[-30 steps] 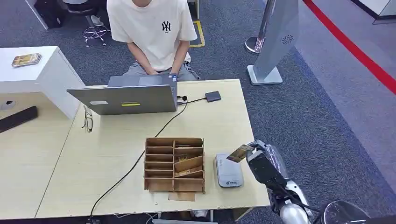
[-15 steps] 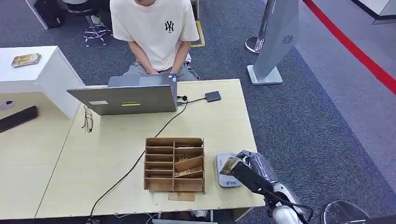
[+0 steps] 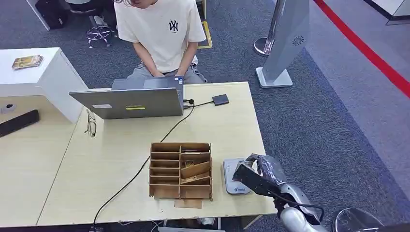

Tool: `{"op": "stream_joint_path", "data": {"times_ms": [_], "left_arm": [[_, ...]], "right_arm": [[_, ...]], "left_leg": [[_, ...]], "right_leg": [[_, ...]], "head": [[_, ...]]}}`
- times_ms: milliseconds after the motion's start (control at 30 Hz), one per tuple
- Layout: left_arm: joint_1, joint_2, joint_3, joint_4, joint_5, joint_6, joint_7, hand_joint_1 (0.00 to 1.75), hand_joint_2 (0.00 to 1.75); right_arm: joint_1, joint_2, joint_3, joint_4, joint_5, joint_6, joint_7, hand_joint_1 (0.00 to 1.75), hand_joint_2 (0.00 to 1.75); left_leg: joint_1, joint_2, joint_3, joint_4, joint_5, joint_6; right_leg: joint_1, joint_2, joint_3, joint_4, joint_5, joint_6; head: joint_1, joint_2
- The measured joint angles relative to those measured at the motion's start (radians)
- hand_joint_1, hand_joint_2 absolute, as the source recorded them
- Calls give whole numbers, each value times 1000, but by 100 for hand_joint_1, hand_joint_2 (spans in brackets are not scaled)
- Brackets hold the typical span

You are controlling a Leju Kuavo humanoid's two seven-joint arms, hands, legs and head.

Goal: Pass the card to the sensor for recognition and then transmit it.

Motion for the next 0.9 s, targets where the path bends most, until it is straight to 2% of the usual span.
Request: {"op": "stream_joint_path", "data": {"times_ms": [367, 900], "left_arm": [[0, 1, 0, 0, 6, 0, 3, 0, 175], [0, 1, 0, 0, 7, -1, 8, 0, 175]], "right_arm": [[-15, 0, 14, 24, 60, -3, 39, 175, 175], [-15, 12, 55, 61, 73, 21, 42, 175, 175]], "left_leg": [[0, 0, 0, 0, 0, 0], [0, 0, 0, 0, 0, 0]], "right_leg": [[0, 0, 0, 0, 0, 0], [0, 0, 0, 0, 0, 0]], "head": [[0, 0], [0, 0]]}}
